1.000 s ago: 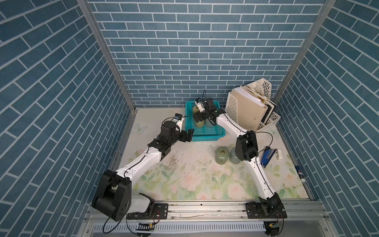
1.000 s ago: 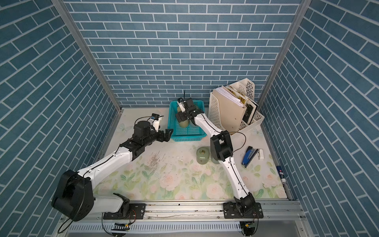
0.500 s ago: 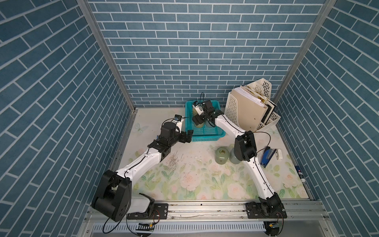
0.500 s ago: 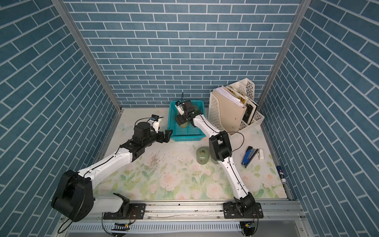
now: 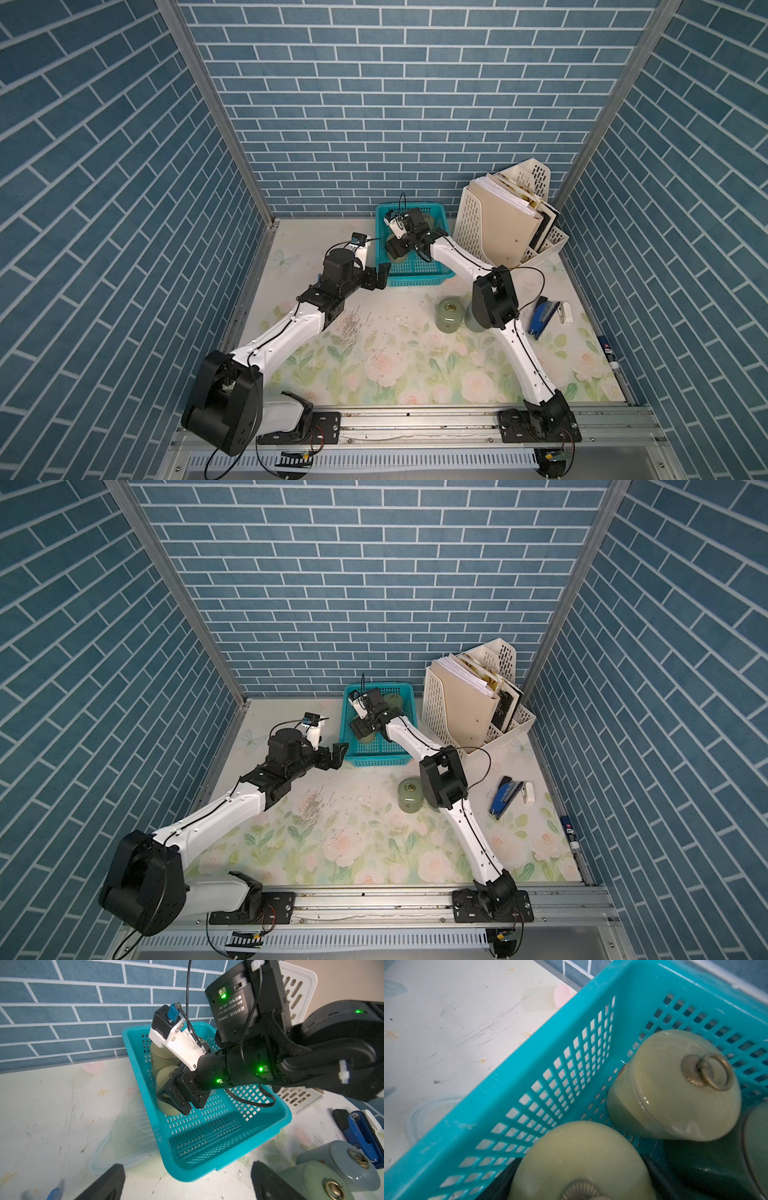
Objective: Take the tea canister out of the basket
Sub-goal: Pick up the tea canister from the basket, then place the tea canister at the center of the board.
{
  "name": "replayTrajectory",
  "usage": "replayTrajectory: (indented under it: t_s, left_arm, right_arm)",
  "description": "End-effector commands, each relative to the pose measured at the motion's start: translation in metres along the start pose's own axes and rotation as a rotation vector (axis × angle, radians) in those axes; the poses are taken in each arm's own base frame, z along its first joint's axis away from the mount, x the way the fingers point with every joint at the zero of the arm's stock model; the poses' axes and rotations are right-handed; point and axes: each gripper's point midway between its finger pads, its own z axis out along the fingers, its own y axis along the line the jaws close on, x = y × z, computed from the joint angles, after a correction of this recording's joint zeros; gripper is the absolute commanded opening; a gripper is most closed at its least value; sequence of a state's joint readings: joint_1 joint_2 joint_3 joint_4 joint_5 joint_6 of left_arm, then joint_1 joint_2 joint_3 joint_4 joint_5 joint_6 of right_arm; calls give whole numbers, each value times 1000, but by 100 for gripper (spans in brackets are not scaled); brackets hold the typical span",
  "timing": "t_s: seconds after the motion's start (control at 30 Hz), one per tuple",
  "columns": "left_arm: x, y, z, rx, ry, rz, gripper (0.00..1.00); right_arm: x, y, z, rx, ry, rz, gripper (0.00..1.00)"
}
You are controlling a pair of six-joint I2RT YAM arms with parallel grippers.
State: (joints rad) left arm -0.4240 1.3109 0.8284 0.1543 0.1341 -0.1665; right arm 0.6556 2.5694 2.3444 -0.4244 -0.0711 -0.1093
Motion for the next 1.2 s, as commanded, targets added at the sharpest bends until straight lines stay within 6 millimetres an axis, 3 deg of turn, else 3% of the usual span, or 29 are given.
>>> replayTrajectory:
  t_s: [0.0, 0.07, 0.17, 0.2, 0.47, 0.7, 0.97, 1.17]
  left_arm:
    - [-1, 2, -5, -7, -13, 3, 100]
    - [-1, 1, -6, -1, -14, 0, 100]
    - [-2, -1, -6, 14, -16, -6, 100]
    - [-2, -3, -6, 21, -16, -8, 100]
    - [-11, -15, -17, 83, -48, -19, 100]
    - [-23, -26, -38, 141, -124, -20, 100]
    - [-38, -30, -56, 150, -146, -38, 100]
    - [-44, -24, -76, 98, -139, -52, 100]
  right_arm:
    - [18, 7, -8, -7, 72, 26, 45]
    - [16, 6, -13, -6, 65, 29, 32]
    - [13, 8, -20, -11, 55, 35, 4]
    - [11, 7, -23, -6, 51, 39, 0]
    - [-5, 6, -63, 15, -14, 48, 0]
    - [-35, 12, -124, 45, -129, 32, 0]
    - [-62, 38, -200, 37, -259, -19, 0]
    - [-55, 79, -251, -69, -324, -99, 0]
